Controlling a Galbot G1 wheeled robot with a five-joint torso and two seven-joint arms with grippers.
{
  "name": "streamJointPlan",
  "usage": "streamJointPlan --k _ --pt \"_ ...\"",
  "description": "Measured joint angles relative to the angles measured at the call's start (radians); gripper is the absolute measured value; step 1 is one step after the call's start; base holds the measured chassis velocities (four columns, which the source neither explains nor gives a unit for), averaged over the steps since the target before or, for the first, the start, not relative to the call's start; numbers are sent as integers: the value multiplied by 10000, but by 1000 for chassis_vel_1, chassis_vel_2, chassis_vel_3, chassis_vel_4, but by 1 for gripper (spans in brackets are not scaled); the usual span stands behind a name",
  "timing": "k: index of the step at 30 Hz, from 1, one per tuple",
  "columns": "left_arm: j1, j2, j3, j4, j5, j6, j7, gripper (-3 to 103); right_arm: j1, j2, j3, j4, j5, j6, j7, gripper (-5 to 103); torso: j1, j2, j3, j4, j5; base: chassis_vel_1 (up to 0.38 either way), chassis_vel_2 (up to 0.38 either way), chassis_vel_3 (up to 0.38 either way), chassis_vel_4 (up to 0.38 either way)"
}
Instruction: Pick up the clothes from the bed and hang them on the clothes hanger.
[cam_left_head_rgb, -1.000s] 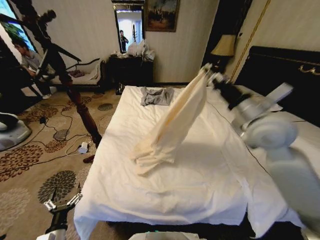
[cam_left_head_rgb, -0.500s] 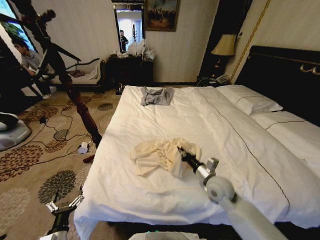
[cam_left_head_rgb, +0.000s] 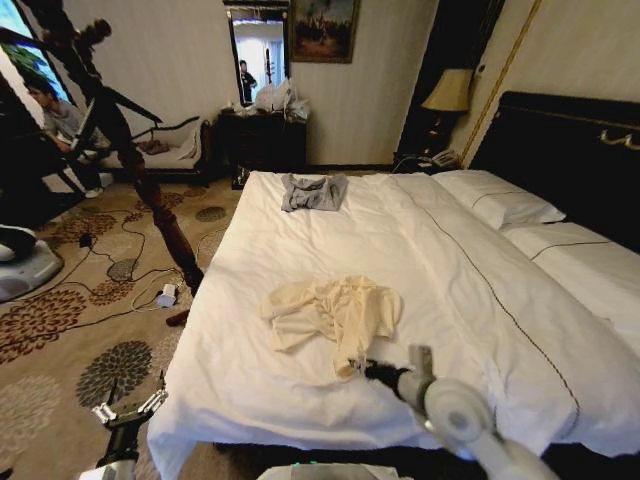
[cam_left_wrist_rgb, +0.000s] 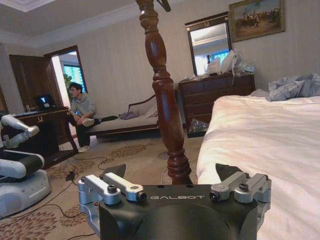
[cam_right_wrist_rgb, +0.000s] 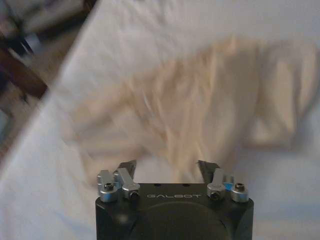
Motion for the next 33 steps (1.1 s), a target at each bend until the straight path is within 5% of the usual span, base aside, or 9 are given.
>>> streamJointPlan --k 3,8,20,33 --pt "-9 19 38 -16 29 1 -5 100 231 -192 1066 419 1219 21 66 86 0 0 0 -2 0 0 0 0 0" --pt "-26 27 94 -98 108 56 -8 100 280 -31 1299 62 1213 594 71 99 0 0 0 -2 -2 0 0 0 0" --pt "137 107 -33 -251 116 91 -19 100 -66 1696 -126 -1717 5 1705 616 100 1 -2 1 -3 1 0 0 0 0" --pt "196 97 10 -112 67 -85 -40 100 -93 2852 -647 -2546 -747 1948 26 95 1 -1 1 -2 0 0 0 0 0"
